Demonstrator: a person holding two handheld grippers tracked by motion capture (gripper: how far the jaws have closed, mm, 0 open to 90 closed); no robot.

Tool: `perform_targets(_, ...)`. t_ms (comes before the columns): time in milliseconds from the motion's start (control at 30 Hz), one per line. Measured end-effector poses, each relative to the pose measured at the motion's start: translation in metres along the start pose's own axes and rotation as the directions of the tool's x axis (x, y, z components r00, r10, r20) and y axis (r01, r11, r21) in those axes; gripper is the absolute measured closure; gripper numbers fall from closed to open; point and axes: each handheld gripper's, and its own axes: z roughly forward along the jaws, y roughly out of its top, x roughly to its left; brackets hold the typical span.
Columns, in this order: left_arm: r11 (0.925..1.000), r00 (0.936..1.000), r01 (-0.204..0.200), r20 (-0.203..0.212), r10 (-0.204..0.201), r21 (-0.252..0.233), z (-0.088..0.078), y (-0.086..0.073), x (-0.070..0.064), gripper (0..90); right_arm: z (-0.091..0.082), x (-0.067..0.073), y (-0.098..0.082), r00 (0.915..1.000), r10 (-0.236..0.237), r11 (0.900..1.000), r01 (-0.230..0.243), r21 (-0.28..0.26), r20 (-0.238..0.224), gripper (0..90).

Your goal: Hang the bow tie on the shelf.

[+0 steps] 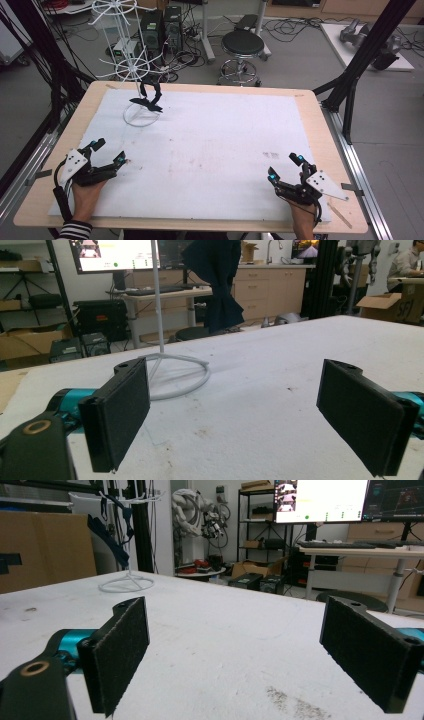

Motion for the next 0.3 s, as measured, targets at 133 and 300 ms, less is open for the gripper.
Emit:
perform_targets(133, 1.0, 1.0, -0.003, -0.002, 0.003, -0.001, 0.0, 0.0, 0.0, 14.1, 0.009, 0.003, -0.012, 0.9999, -0.001, 1.0, 0.001, 0.003, 0.012, 11.4)
perform_targets(300, 1.0, 1.0, -0.005, -0.004, 0.005, -0.007, -0.001, 0.0, -0.001, 14.1, 0.012, 0.006, -0.014, 0.9997, -0.016, 1.0, 0.016, 0.012, 0.021, 11.4)
